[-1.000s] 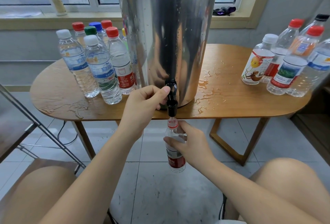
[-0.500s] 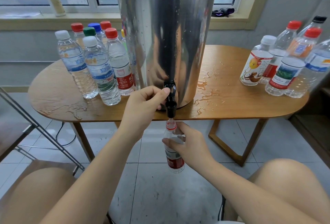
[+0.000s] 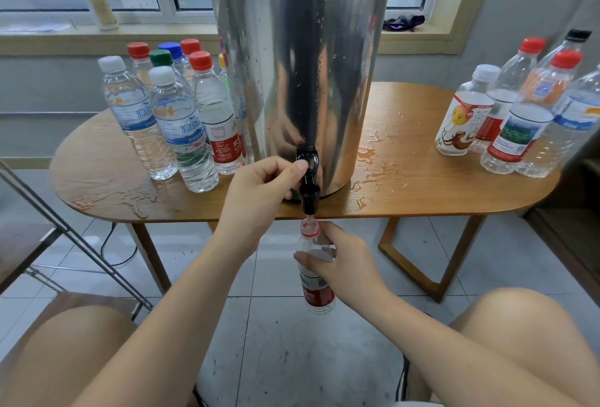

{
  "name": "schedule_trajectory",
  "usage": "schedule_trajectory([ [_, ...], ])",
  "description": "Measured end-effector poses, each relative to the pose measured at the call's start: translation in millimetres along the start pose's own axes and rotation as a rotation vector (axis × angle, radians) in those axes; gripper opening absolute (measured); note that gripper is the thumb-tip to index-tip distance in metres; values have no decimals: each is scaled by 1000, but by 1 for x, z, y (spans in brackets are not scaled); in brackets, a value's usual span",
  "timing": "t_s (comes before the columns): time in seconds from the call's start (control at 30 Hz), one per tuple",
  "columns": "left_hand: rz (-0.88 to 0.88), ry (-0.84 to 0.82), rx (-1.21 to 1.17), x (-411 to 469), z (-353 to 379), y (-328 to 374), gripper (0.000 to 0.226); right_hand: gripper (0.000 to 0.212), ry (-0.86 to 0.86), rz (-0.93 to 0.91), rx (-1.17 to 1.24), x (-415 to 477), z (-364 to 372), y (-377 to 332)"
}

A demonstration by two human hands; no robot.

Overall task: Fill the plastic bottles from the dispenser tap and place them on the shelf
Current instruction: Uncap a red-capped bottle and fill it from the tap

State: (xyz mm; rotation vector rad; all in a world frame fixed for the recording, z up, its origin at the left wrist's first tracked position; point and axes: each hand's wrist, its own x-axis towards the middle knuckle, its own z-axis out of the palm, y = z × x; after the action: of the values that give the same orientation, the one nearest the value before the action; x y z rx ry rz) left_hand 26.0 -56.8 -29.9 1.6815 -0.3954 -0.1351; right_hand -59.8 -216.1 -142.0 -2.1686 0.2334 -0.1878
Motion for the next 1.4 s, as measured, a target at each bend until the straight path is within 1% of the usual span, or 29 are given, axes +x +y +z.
schedule_trajectory([
  [0.6,-11,5,-2,-1,-1,1,34,57,2,14,-20,0,0,-1],
  [0.8,-18,-1,-13,-1,-1,1,34,55,-1,20,-11,0,-1,-3],
  [0.93,-25,14,-50,1,0,0,38,52,5,8,2,0,-1,-2],
  [1.4,-38,32,-60,1,-2,0,40,55,-7,18,-11,0,-1,-2],
])
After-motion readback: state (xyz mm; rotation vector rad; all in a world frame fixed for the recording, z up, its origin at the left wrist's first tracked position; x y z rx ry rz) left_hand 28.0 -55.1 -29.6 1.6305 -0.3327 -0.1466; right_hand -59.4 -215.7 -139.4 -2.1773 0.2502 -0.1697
